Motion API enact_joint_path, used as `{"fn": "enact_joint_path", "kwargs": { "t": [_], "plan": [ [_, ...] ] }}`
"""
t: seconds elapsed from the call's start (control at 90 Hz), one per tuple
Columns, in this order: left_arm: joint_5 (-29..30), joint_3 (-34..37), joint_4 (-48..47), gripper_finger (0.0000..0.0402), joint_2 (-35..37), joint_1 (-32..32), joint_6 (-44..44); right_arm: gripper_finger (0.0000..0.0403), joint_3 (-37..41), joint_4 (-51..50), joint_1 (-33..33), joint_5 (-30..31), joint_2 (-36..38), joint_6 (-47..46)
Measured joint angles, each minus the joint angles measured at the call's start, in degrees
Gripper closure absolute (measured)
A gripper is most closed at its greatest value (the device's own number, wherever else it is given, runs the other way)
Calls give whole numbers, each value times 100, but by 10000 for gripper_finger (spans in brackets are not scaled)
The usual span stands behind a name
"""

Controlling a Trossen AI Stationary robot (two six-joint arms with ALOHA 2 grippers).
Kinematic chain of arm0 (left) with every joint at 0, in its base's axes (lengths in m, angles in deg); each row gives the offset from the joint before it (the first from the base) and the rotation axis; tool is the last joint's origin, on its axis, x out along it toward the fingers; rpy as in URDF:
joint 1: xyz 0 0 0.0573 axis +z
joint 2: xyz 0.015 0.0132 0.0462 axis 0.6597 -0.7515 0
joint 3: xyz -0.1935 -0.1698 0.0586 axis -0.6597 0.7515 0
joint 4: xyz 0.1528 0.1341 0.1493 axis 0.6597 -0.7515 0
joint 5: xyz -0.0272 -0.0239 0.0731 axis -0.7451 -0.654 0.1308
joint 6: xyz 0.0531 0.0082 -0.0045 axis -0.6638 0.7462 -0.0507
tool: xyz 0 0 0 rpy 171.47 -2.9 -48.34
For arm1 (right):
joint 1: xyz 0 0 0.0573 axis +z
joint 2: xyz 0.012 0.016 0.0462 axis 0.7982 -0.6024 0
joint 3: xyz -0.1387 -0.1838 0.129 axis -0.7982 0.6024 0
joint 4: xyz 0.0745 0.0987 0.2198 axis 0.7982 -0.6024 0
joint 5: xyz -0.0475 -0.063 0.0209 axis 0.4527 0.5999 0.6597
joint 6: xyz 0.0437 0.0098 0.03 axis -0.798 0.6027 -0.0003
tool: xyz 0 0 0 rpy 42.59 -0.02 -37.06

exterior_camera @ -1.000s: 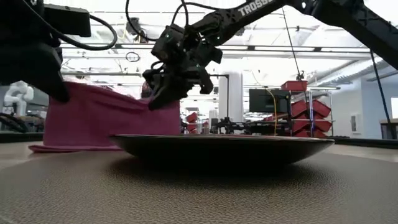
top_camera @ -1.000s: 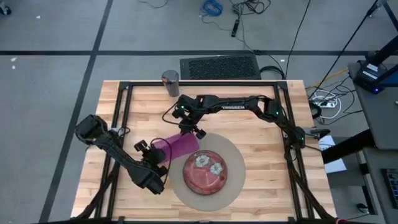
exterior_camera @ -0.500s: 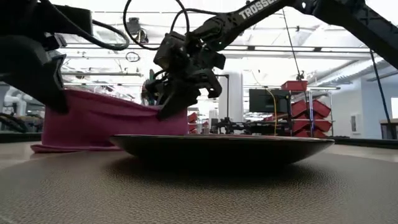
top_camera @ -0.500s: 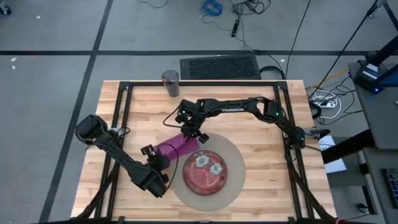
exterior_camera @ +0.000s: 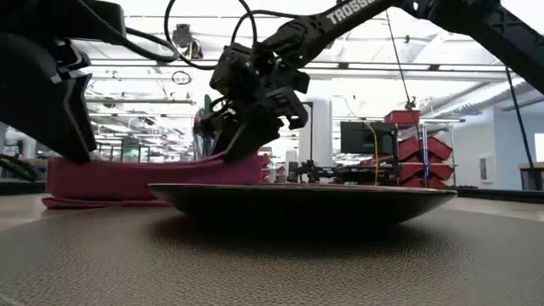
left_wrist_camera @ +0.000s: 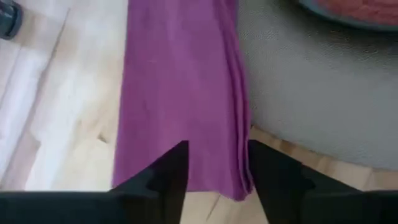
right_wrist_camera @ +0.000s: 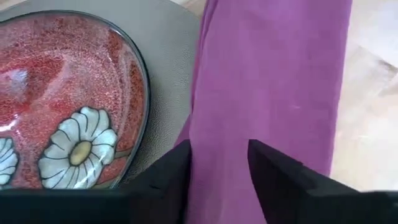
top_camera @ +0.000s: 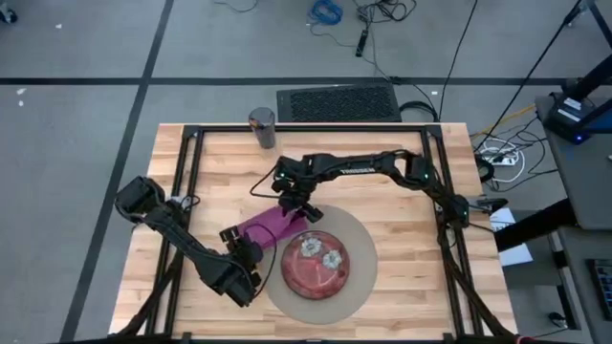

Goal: Set table place
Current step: Move the pink napkin to the middle left of the table

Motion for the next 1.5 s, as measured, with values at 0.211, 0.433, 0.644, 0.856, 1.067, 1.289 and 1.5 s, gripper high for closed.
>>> {"fn": "enact_joint_path", "kwargs": {
  "t": [0.211, 0.433, 0.644, 0.856, 1.067, 1.289, 1.5],
  "plan": [
    [-45, 0, 218, 203, 0, 0, 13, 238, 0, -42, 121, 0, 0, -95],
    [-80, 0, 236, 202, 0, 1, 11, 238, 0, -213, 277, -109, 0, -160],
    [110, 93, -35, 205, 2, 204, 7, 239, 2, 78, 304, 187, -2, -462],
    [-379, 803, 655, 233, 2, 572, -184, 277, 2, 516, 190, 318, -4, -814],
    [-313, 1198, 1401, 295, 173, 592, -199, 355, 2, 302, 92, -713, -4, -551],
    [-411, 1314, 1437, 331, 192, 634, -304, 400, 2, -205, -8, -235, -4, -633],
    [-812, 1332, 1501, 344, 204, 547, 5, 401, 2, -326, -90, 201, -4, -801]
  ]
}}
